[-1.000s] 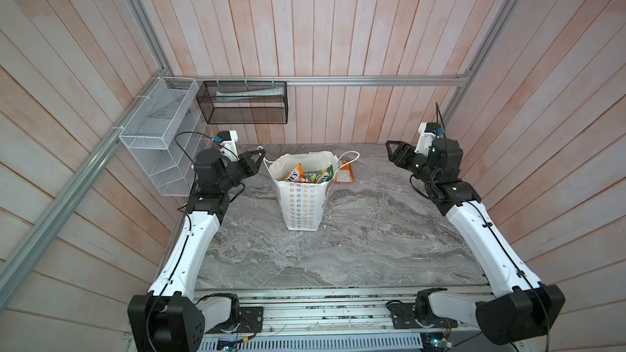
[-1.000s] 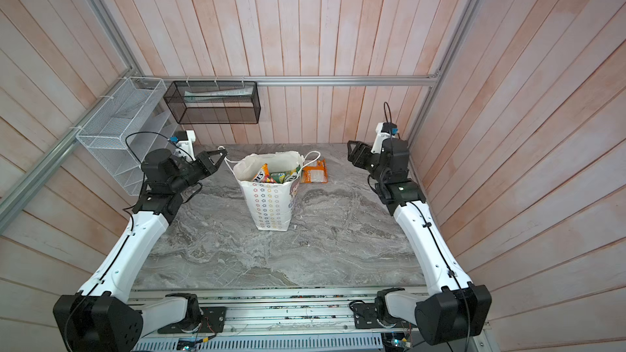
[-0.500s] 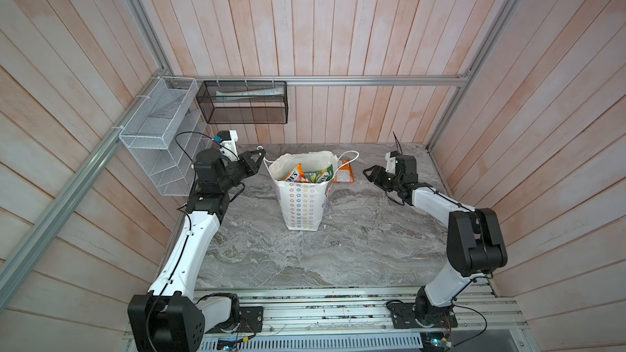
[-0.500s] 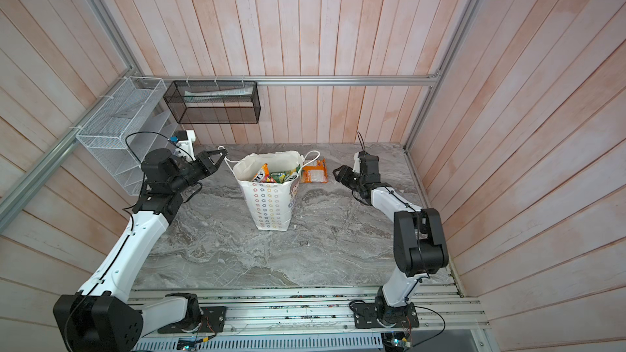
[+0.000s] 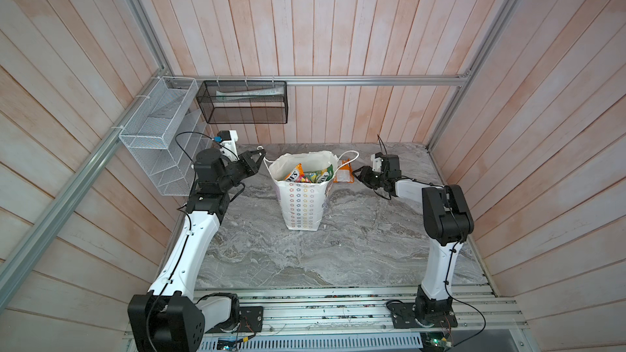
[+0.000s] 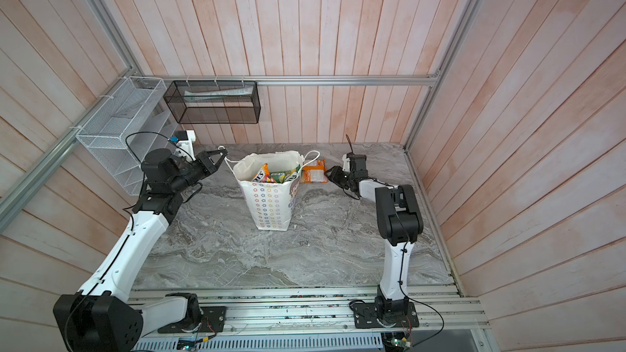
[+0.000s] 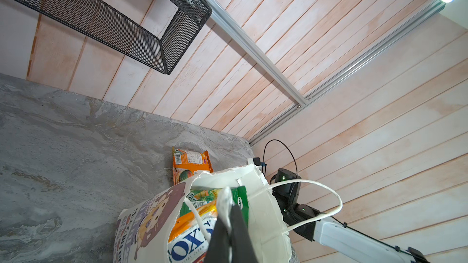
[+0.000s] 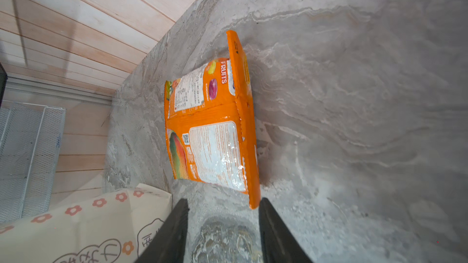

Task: Place the snacks into the paper bag
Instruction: Pick up the snack from the top-center of the table.

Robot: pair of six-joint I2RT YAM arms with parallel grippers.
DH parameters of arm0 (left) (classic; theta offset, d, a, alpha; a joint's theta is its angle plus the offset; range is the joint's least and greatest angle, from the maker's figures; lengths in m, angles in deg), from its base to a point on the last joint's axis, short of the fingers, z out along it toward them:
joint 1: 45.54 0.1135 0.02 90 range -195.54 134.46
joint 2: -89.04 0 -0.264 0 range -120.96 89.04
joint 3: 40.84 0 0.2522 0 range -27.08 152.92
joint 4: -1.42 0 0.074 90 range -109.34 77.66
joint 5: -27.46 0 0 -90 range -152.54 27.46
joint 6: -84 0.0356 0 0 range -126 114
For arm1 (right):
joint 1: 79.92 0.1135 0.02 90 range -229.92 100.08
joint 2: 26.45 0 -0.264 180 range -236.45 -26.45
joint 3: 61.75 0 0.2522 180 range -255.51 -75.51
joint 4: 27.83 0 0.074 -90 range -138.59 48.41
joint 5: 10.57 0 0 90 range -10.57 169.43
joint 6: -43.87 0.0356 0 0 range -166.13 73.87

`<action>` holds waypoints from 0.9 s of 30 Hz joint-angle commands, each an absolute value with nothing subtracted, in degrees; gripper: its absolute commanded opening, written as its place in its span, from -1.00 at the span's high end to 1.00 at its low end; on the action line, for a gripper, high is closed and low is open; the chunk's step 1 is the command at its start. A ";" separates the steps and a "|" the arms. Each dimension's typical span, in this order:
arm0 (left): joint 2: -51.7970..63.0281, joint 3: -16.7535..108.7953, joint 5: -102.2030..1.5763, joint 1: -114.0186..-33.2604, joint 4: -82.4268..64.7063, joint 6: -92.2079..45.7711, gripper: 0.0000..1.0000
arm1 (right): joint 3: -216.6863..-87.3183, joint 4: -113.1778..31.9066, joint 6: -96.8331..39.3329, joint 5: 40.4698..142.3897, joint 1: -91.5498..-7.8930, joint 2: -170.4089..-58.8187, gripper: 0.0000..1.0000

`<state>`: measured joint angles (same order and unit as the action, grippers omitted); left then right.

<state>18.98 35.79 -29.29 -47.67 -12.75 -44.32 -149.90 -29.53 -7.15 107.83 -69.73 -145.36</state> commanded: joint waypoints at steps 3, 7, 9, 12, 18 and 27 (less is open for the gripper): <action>18.93 35.33 -28.08 -47.12 -8.21 -45.03 1.00 | -153.16 -28.16 -7.02 109.13 -69.39 -149.29 0.17; 18.65 35.40 -27.93 -47.13 -8.26 -45.28 1.00 | -155.10 -27.27 -6.55 110.27 -69.45 -152.15 0.26; 18.44 35.32 -27.86 -47.20 -8.19 -45.14 1.00 | -155.80 -26.60 -6.17 110.82 -69.46 -153.50 0.32; 17.68 35.44 -28.61 -47.16 -8.95 -44.67 1.00 | -156.28 -25.26 -6.05 111.20 -69.46 -155.15 0.42; 17.14 35.84 -26.43 -47.30 -8.69 -46.19 1.00 | -155.22 -22.09 -6.29 111.68 -69.43 -156.96 0.68; 18.96 36.81 -26.77 -49.10 -9.55 -44.77 1.00 | -151.59 -18.84 -6.12 112.11 -69.61 -155.33 1.00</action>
